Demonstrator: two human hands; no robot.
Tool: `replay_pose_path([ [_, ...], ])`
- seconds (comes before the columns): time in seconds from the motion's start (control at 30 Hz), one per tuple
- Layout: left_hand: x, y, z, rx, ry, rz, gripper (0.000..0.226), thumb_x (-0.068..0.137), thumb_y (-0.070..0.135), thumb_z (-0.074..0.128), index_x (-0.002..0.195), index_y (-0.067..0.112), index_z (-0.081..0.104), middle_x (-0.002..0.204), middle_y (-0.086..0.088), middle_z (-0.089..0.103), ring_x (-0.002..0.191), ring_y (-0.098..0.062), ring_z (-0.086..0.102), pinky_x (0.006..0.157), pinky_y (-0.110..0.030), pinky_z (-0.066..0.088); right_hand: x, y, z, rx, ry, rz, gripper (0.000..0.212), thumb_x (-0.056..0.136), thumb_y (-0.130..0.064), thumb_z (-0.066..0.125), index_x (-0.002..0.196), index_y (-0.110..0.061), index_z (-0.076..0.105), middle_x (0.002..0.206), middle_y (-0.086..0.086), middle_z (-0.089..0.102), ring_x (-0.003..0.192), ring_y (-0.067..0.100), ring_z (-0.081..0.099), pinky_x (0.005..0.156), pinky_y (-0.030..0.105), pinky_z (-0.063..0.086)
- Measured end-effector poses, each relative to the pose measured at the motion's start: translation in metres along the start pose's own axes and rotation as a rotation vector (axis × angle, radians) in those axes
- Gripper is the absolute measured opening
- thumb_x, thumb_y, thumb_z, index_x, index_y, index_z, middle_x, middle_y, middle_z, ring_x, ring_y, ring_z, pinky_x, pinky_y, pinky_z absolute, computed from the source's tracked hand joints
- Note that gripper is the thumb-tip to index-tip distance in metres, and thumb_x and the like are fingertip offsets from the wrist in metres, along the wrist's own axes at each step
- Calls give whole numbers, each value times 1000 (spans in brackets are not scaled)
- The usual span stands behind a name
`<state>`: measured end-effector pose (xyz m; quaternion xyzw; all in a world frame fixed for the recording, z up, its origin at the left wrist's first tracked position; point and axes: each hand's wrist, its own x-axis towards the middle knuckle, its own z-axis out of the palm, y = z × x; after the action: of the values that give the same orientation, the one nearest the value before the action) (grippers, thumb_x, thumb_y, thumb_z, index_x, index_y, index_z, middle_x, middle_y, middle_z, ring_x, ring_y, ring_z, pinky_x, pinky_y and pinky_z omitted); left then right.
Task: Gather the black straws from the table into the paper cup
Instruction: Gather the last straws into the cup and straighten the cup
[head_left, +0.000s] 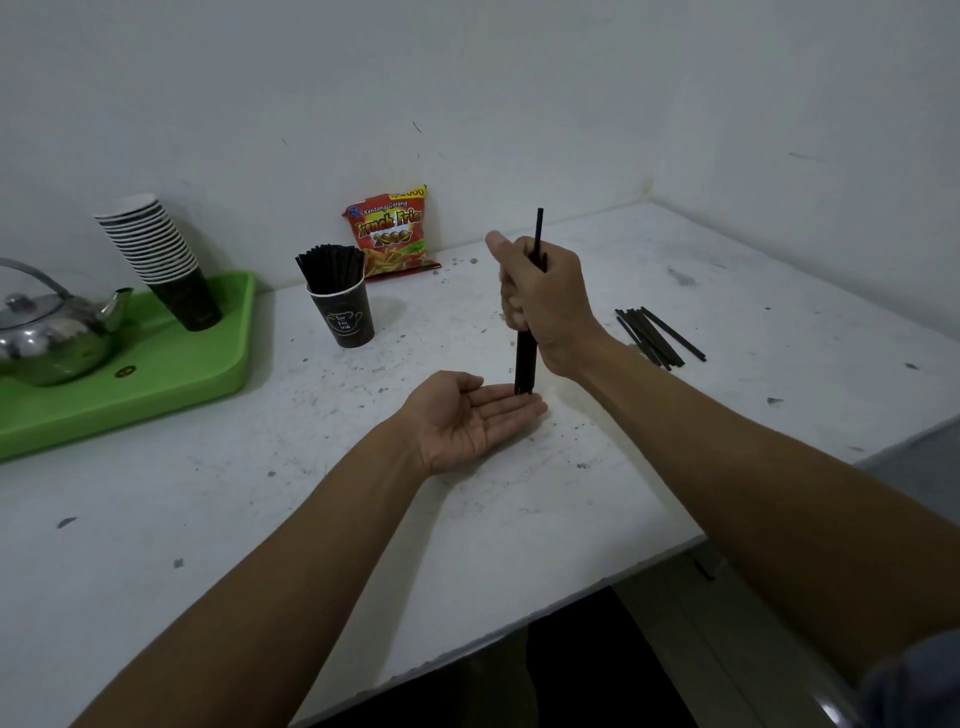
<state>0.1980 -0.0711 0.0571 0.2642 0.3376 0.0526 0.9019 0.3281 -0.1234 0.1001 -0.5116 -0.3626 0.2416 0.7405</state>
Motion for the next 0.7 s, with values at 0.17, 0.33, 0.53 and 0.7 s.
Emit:
replay_pose_path([
  [0.17, 2, 2, -3, 8, -5, 2, 52, 108, 19, 27, 137, -19, 46, 133, -36, 58, 127, -48, 57, 97, -55, 51, -7, 17, -2, -52, -30, 7, 26, 97, -24, 69, 87, -2, 60, 51, 6, 52, 42, 20, 50, 47, 28, 44],
  [0.33, 4, 4, -9, 5, -5, -3, 52, 108, 20, 27, 138, -18, 45, 131, -36, 59, 125, -47, 58, 105, -50, 49, -8, 33, 1, -43, -33, 83, 42, 95, -23, 72, 63, -13, 46, 50, 1, 34, 40, 14, 30, 41, 22, 30],
  [0.53, -1, 22, -16, 10, 42, 44, 51, 108, 20, 28, 132, -19, 50, 130, -37, 60, 124, -48, 58, 102, -51, 49, 10, 28, 23, -43, -22, 93, 53, 102, -27, 62, 55, -19, 39, 46, -3, 32, 38, 13, 27, 41, 23, 26],
  [0.7, -11, 65, -37, 148, 216, 204, 45, 108, 22, 35, 124, -13, 58, 122, -30, 67, 113, -40, 67, 93, -43, 57, 43, 23, 57, 15, -24, 98, 51, 105, -35, 54, 61, -20, 34, 50, -2, 29, 41, 13, 24, 42, 26, 22],
])
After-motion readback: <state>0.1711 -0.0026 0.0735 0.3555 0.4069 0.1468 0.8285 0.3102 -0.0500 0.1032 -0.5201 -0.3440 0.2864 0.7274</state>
